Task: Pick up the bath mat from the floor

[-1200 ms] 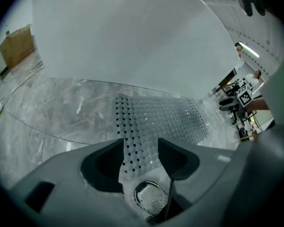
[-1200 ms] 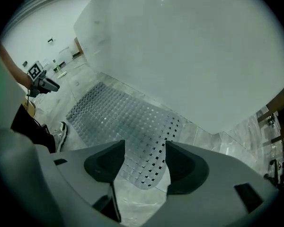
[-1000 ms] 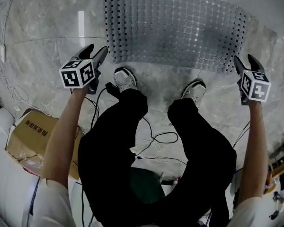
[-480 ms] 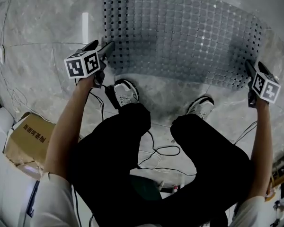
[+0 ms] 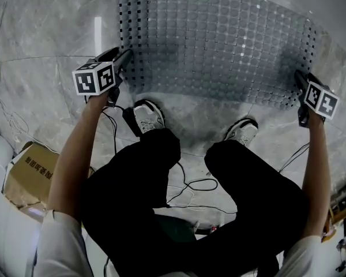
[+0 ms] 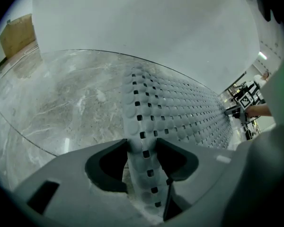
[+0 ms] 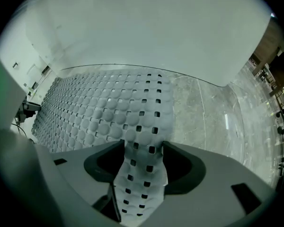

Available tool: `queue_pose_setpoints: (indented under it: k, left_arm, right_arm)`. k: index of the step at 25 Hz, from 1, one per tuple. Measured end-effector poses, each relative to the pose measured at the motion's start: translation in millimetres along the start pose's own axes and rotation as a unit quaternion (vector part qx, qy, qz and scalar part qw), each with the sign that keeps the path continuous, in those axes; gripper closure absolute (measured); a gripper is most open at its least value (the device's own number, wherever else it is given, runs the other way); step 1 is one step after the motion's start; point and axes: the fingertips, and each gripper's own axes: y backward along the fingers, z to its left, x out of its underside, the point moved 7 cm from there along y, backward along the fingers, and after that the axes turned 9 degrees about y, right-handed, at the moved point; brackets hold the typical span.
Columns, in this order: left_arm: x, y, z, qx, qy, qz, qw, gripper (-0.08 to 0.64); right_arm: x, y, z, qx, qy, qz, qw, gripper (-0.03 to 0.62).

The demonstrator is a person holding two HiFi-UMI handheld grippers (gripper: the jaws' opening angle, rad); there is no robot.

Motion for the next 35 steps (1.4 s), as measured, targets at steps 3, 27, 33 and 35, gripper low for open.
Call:
queue_pose_setpoints:
  k: [3, 27, 33, 35]
  left_arm:
    - [0, 2, -1, 0.008, -0.003, 0.0, 1.0, 0.385]
    - [-9, 97, -109, 0.046, -0.059, 0.046, 0.9962, 0.476]
    - [-19, 115, -132, 0.065, -0.076, 0.056, 0.9934, 0.479]
    - [-20, 121, -138, 0.067, -0.08, 0.062, 0.9926, 0.479]
  right_arm:
    - [-2, 3, 7, -0.019, -0.004, 0.0, 1.0, 0.38]
    - [-27, 123, 62, -0.044, 0.069, 0.027, 0.996, 0.537]
    - [-38, 136, 84, -0.066, 0.107, 0.04, 0.991, 0.54]
    - [-43, 144, 89, -0.071, 0.115, 0.04, 0.99, 0.54]
